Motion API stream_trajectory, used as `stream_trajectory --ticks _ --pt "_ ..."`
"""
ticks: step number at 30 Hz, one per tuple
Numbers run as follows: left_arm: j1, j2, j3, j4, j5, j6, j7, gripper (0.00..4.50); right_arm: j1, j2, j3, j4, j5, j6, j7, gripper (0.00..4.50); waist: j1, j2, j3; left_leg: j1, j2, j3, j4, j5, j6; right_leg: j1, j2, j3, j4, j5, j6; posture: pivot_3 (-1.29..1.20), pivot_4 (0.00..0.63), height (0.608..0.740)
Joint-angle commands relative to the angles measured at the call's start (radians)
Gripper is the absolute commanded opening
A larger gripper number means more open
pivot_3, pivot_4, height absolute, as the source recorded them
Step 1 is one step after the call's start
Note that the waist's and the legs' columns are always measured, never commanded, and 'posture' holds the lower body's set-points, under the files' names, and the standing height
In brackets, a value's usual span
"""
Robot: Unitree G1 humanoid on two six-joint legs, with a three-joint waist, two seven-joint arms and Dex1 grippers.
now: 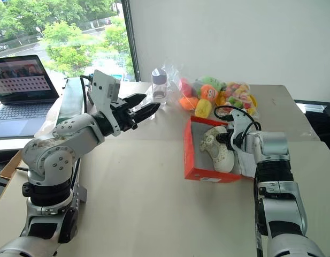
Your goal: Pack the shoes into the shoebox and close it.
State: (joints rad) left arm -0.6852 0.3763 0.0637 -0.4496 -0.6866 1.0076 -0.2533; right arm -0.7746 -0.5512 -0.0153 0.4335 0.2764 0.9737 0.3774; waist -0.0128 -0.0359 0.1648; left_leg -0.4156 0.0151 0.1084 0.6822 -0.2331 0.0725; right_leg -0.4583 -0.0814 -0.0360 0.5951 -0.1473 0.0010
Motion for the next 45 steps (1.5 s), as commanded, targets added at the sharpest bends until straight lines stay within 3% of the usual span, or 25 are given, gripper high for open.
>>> stream_trajectory --ticks 1,7,9,18,29,33,37,42,45 --pt "-0.023 0.007 0.006 -0.049 -0.001 0.001 0.005 3.06 -0.031 0.003 0.059 0.012 -0.078 -0.13 0.025 0.8 -0.001 0.0 0.0 0.0 0.0 0.0 0.0 0.0 0.0 0.0 0.0 0.0 0.0 0.0 0.0 0.0 0.15 0.74" --pt "-0.029 0.025 0.017 -0.066 -0.002 0.016 0.018 3.06 -0.013 -0.001 0.176 0.029 -0.189 -0.246 0.073 0.8 -0.002 0.0 0.0 0.002 0.0 0.0 0.0 0.001 0.0 0.001 0.0 0.001 0.0 0.0 0.002 0.0 0.15 0.74" --pt "-0.027 0.026 0.018 -0.074 -0.002 0.021 0.023 3.17 -0.015 0.009 0.169 0.029 -0.183 -0.242 0.089 1.71 -0.001 0.0 0.0 0.003 0.0 0.0 0.0 0.002 0.0 0.002 0.0 0.001 0.0 0.0 0.003 0.0 0.15 0.74" --pt "-0.023 0.025 0.019 -0.098 -0.011 0.039 0.038 3.17 -0.049 0.024 0.175 -0.071 -0.215 -0.202 0.116 4.44 0.001 0.0 0.0 0.002 0.0 0.0 0.0 0.006 0.0 0.001 0.0 0.002 0.0 0.004 0.004 0.0 0.15 0.74" --pt "-0.038 0.03 0.017 -0.076 0.007 0.032 0.045 3.17 -0.152 0.012 0.099 -0.317 -0.138 -0.026 0.21 4.44 0.0 0.0 0.0 0.001 0.001 0.0 -0.001 0.007 -0.001 0.0 0.001 0.001 0.0 0.004 0.004 0.0 0.15 0.74" --pt "-0.025 0.061 0.054 -0.014 0.107 0.036 0.14 3.17 -0.209 0.037 -0.014 -0.357 0.002 -0.063 0.298 4.44 0.0 0.0 0.0 0.001 0.001 0.0 -0.001 0.007 -0.001 0.0 0.001 0.002 0.0 0.004 0.003 0.0 0.15 0.74" --pt "0.028 0.084 0.094 0.01 0.192 0.032 0.212 3.17 -0.194 0.042 -0.037 -0.404 0.093 -0.132 0.409 4.44 -0.002 0.0 0.0 0.002 0.002 0.0 -0.002 0.007 -0.001 0.0 0.002 0.001 0.0 0.005 0.001 0.0 0.15 0.74" --pt "0.095 0.048 0.217 -0.033 0.216 0.041 0.29 4.38 -0.2 0.081 -0.055 -0.408 0.212 -0.131 0.513 4.5 0.0 0.0 0.0 0.001 0.002 0.0 -0.003 0.007 -0.001 -0.001 0.001 0.001 -0.001 0.008 -0.003 0.0 0.15 0.74" --pt "0.122 0.051 0.243 -0.05 0.23 0.052 0.309 4.38 -0.204 0.093 -0.046 -0.403 0.233 -0.132 0.532 4.5 0.002 0.001 0.0 0.001 0.001 0.0 -0.003 0.007 -0.001 -0.001 0.0 0.001 -0.001 0.008 -0.004 0.0 0.15 0.74"
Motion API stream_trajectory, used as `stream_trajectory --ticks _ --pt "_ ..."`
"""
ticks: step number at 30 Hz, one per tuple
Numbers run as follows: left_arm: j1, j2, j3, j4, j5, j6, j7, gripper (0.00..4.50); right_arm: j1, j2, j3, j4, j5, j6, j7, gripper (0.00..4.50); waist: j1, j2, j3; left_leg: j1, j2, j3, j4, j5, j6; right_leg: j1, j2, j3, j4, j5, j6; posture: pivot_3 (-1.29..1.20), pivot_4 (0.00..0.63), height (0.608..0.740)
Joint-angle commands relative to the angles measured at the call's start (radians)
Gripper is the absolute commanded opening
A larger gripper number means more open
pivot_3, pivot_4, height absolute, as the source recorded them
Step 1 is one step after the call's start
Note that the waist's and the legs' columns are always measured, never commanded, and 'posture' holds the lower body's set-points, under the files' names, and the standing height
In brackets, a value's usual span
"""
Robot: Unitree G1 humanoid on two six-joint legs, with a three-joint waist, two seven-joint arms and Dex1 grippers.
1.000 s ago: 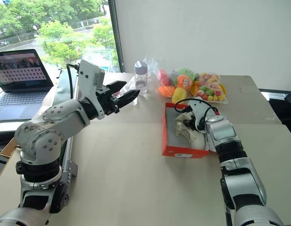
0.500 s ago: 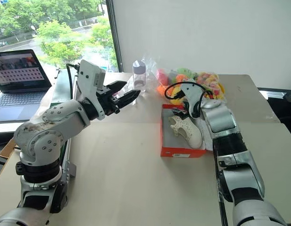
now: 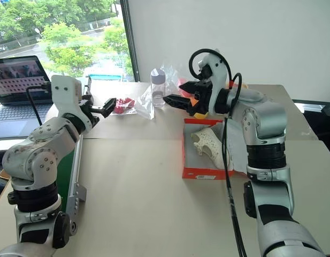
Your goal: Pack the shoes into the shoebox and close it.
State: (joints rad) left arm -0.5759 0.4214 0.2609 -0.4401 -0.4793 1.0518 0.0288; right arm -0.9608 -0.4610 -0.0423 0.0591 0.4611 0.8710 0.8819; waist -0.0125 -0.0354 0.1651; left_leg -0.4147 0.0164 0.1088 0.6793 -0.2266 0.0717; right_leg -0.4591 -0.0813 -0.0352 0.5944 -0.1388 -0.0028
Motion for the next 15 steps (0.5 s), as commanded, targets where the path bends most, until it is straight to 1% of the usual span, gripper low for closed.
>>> stream_trajectory --ticks 1,4,7,8,9,11,15 --pt "0.053 0.004 0.094 -0.096 0.036 0.031 0.053 4.38 -0.019 0.015 -0.012 -0.033 0.07 -0.022 0.05 4.5 0.003 0.0 0.0 0.0 0.0 0.0 0.0 0.0 0.0 0.0 0.0 0.0 0.0 0.0 0.0 0.0 0.15 0.74" --pt "0.143 0.008 0.203 -0.169 0.061 0.076 0.1 4.38 -0.021 0.037 0.02 -0.033 0.093 -0.022 0.092 4.5 -0.006 0.0 0.0 0.0 0.0 0.0 -0.001 0.0 0.0 0.0 -0.002 -0.001 0.0 0.0 0.0 0.0 0.15 0.74" --pt "0.189 0.016 0.281 -0.207 0.067 0.107 0.106 4.38 -0.023 0.05 0.055 -0.015 0.085 -0.048 0.112 4.5 -0.002 0.0 0.0 0.0 0.0 0.0 -0.001 0.0 -0.001 -0.002 -0.002 -0.003 0.001 0.0 -0.001 0.0 0.15 0.74" --pt "0.201 0.025 0.293 -0.211 0.069 0.11 0.1 4.38 -0.026 0.056 0.067 -0.007 0.073 -0.066 0.114 4.5 -0.002 0.0 0.0 0.0 0.001 -0.001 -0.001 0.0 -0.003 -0.002 -0.001 -0.003 0.001 0.0 -0.001 0.0 0.15 0.74" --pt "0.209 0.032 0.3 -0.214 0.072 0.112 0.095 4.38 -0.027 0.059 0.076 -0.001 0.065 -0.078 0.116 4.5 -0.001 0.0 0.0 0.0 0.001 -0.001 -0.001 -0.004 -0.01 -0.002 -0.002 -0.003 0.001 0.0 -0.002 0.0 0.15 0.74" --pt "0.238 0.045 0.324 -0.214 0.077 0.089 0.073 4.38 -0.034 0.091 0.094 0.05 0.022 -0.147 0.084 4.5 0.002 0.0 0.0 0.0 0.0 -0.001 -0.001 -0.004 -0.012 -0.001 -0.002 -0.004 0.001 0.0 -0.003 0.0 0.15 0.74" --pt "0.315 0.05 0.343 -0.215 0.094 0.02 0.03 4.38 0.002 0.144 0.141 0.144 -0.082 -0.301 0.023 4.5 0.0 0.0 0.0 0.0 0.0 0.0 0.0 -0.003 -0.012 -0.001 -0.002 -0.004 0.0 0.001 -0.003 0.0 0.15 0.74"
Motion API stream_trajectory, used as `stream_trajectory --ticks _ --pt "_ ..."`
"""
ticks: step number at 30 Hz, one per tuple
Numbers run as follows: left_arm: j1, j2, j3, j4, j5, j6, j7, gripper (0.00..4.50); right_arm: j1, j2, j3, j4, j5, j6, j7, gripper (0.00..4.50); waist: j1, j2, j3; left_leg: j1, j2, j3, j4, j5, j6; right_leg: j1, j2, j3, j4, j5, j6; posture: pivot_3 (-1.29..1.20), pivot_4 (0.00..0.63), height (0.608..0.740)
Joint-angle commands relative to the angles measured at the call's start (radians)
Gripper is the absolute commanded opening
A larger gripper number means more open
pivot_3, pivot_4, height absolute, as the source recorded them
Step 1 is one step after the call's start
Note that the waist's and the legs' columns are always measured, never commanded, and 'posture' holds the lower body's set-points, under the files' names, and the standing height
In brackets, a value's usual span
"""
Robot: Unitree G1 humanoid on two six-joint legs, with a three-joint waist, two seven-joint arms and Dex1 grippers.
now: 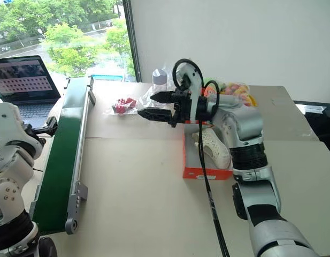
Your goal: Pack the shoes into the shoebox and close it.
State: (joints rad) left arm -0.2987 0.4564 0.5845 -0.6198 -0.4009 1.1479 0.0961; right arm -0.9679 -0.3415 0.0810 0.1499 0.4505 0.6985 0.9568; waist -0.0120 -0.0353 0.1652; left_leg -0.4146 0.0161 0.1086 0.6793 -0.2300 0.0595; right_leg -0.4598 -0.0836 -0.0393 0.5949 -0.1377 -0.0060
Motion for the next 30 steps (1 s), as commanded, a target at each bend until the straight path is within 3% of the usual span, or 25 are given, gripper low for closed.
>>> stream_trajectory --ticks 1,4,10,30 --pt "0.052 0.006 0.025 -0.03 0.016 -0.106 -0.049 4.38 0.028 0.035 0.03 0.078 -0.11 -0.206 -0.067 4.5 0.0 0.0 0.0 0.0 0.0 0.0 0.0 0.0 0.0 0.0 0.0 0.0 0.0 0.0 0.0 0.0 0.15 0.74" --pt "0.087 -0.002 0.032 -0.005 0.027 -0.166 -0.067 4.38 0.053 0.053 0.044 0.122 -0.158 -0.304 -0.085 4.5 0.002 0.0 0.0 0.0 0.0 0.0 0.0 0.0 -0.001 0.0 0.0 -0.001 0.0 0.0 -0.001 0.0 0.15 0.74" --pt "0.115 -0.011 0.005 0.098 0.072 -0.242 -0.068 4.38 0.082 0.055 0.044 0.133 -0.157 -0.314 -0.06 4.5 -0.003 0.0 0.0 -0.001 0.001 0.0 -0.001 0.0 -0.001 -0.002 0.0 0.0 0.0 0.0 -0.001 0.0 0.15 0.74" --pt "0.033 -0.085 -0.118 0.317 0.133 -0.414 -0.058 4.38 0.149 0.085 0.038 -0.039 -0.103 -0.179 -0.121 4.5 -0.002 0.0 0.0 -0.001 0.001 0.0 -0.002 0.0 -0.001 -0.003 -0.002 -0.001 0.0 0.0 -0.001 0.0 0.15 0.74"
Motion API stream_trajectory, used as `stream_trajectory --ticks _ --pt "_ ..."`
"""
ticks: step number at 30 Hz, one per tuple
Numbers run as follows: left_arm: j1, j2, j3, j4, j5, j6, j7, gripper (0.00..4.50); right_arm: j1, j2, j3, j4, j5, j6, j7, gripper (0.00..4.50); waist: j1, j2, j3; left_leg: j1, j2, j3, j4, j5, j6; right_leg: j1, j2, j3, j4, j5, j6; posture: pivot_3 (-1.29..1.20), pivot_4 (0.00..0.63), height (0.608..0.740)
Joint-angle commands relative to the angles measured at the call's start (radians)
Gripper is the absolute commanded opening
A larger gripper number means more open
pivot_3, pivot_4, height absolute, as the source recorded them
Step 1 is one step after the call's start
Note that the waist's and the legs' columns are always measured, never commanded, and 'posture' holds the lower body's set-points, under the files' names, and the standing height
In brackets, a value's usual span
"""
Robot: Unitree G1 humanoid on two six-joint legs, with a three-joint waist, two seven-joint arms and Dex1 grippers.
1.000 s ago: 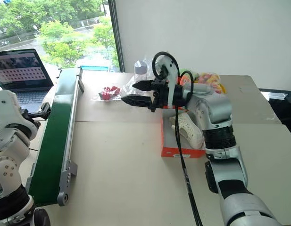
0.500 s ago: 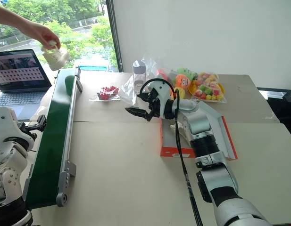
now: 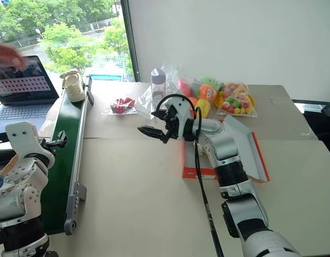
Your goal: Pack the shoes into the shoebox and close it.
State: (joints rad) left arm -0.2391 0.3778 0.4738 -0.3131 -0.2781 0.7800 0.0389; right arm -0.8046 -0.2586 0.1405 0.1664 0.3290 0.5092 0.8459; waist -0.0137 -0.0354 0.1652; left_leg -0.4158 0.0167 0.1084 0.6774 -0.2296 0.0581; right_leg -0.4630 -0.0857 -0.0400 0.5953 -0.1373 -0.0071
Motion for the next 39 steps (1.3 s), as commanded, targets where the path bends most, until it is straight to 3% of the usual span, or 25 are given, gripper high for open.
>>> stream_trajectory --ticks 1,13,33,37,39 --pt "-0.029 -0.009 -0.012 0.018 0.011 -0.053 0.0 4.38 -0.015 0.001 -0.022 -0.059 0.02 0.013 -0.012 4.5 0.0 0.0 0.0 0.0 0.0 0.0 0.0 0.0 0.0 0.0 0.0 0.0 0.0 0.0 0.0 0.0 0.15 0.74" --pt "-0.068 -0.082 -0.064 0.201 0.045 -0.196 0.022 4.38 -0.019 -0.025 -0.022 -0.096 0.022 0.051 -0.023 4.5 0.0 0.0 0.0 -0.001 0.0 0.0 0.0 0.0 0.0 0.0 -0.001 0.0 0.0 0.0 0.0 0.0 0.15 0.74" --pt "-0.116 -0.093 -0.062 0.276 0.042 -0.23 0.04 4.38 -0.02 -0.045 -0.03 -0.121 0.026 0.093 -0.034 4.5 0.003 0.0 0.0 -0.001 -0.001 0.0 0.0 0.0 0.0 0.0 -0.002 -0.002 0.0 0.0 0.0 0.0 0.15 0.74" --pt "-0.112 -0.101 -0.057 0.271 0.032 -0.24 0.037 3.33 -0.02 -0.048 -0.029 -0.122 0.027 0.097 -0.034 4.5 0.004 0.0 0.0 -0.001 -0.001 0.0 0.0 0.0 0.001 0.0 -0.003 -0.002 0.0 0.0 0.0 0.0 0.15 0.74" --pt "-0.109 -0.101 -0.058 0.265 0.032 -0.245 0.036 2.59 -0.02 -0.049 -0.026 -0.12 0.025 0.097 -0.035 4.5 0.004 0.0 0.0 -0.001 -0.001 0.0 0.0 0.0 0.0 0.0 -0.003 -0.002 0.0 0.0 0.0 0.0 0.15 0.74"
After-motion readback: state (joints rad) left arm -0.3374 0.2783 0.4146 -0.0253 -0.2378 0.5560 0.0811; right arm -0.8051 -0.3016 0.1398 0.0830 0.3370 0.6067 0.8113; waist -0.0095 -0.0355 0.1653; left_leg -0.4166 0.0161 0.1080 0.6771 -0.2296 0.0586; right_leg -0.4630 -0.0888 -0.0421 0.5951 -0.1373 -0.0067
